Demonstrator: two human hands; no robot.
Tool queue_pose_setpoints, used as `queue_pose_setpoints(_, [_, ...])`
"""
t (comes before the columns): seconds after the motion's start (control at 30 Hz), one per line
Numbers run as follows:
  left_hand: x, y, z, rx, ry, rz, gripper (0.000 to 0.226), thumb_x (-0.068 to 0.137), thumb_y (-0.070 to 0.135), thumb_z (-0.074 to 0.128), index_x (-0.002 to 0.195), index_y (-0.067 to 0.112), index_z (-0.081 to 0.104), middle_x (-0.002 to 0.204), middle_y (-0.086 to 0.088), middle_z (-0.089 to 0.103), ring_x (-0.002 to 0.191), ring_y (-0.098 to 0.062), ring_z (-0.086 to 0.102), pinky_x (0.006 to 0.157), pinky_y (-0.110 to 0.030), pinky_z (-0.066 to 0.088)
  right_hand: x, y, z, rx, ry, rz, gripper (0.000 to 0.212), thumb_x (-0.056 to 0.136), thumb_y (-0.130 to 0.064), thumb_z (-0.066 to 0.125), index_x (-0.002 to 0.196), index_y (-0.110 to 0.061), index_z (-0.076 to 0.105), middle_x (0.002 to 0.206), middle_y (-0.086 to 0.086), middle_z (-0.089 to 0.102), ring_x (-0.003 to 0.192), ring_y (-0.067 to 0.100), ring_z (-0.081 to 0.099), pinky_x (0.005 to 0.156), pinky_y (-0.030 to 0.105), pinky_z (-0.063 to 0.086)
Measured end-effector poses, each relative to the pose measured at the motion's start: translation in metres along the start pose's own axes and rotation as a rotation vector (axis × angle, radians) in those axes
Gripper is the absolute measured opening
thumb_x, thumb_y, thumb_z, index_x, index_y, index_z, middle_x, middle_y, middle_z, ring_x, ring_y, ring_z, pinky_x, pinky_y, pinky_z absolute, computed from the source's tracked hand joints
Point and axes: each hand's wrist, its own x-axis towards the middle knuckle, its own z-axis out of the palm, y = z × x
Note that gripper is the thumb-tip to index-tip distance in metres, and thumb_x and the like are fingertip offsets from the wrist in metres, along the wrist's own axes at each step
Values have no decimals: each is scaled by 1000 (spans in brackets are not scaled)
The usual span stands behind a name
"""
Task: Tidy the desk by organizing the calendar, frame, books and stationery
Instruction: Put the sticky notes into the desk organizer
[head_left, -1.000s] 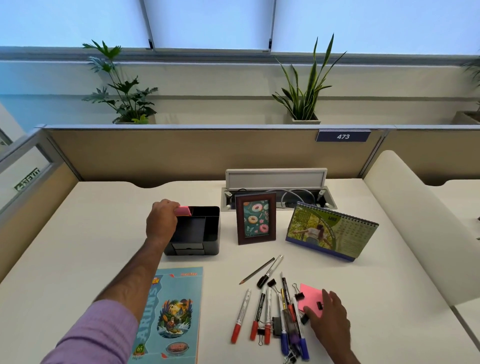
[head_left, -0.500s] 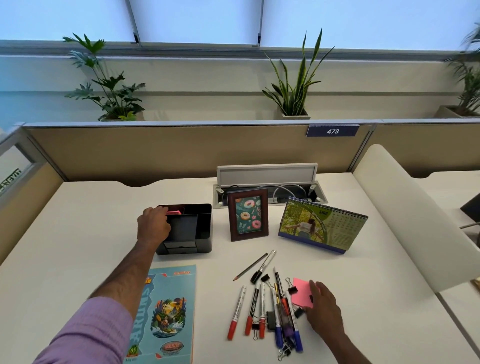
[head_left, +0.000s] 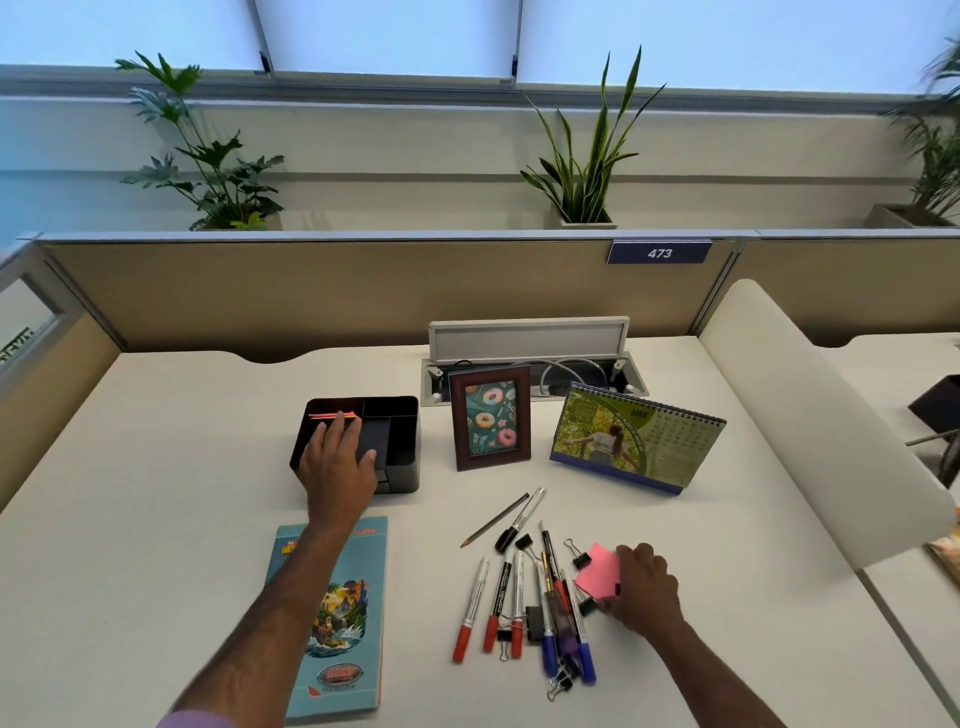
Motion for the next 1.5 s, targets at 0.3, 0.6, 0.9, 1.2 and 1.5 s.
queue_pose_setpoints(0.3, [-24,5,13,-22,-59,-12,60,86,23,73,141,12,53,153,-12,42,144,-35,31,111,-57,30,-1,1,-2,261,-31,46,79,63,-47,83,120,-19,37,117,2,36,113,26,44,90,40,44])
queue_pose_setpoints(0.6, [-41,18,18,-62,-93,-9,64,84,24,77,142,17,52,156,-9,39,146,-33,29,112,-57,26,-5,0,-7,363,171,94,24,97,-18,46,112,-9,62,110,14,62,100,30,58,84,39,49])
queue_pose_setpoints(0.9, [-71,83,10,-426,-353,306,31,91,34,68,120,24,68,121,10,67,113,-3,58,102,-35,48,-39,-43,-42,458,391,-136,19,95,-13,54,109,-13,67,94,5,64,80,18,55,65,28,40])
queue_pose_setpoints(1.2, [-87,123,1,-556,-534,336,27,87,27,72,114,26,74,106,15,73,96,3,63,81,-7,45,-55,-82,-65,583,403,-303,19,98,-18,53,110,-16,67,97,0,67,83,12,58,66,13,39])
queue_pose_setpoints(1.5, [-89,122,-5,-583,-564,365,22,91,18,69,112,21,74,100,7,75,89,-4,67,80,-16,54,-59,-91,-64,700,356,-357,21,97,-21,56,116,-20,65,103,-6,65,93,5,60,73,16,49])
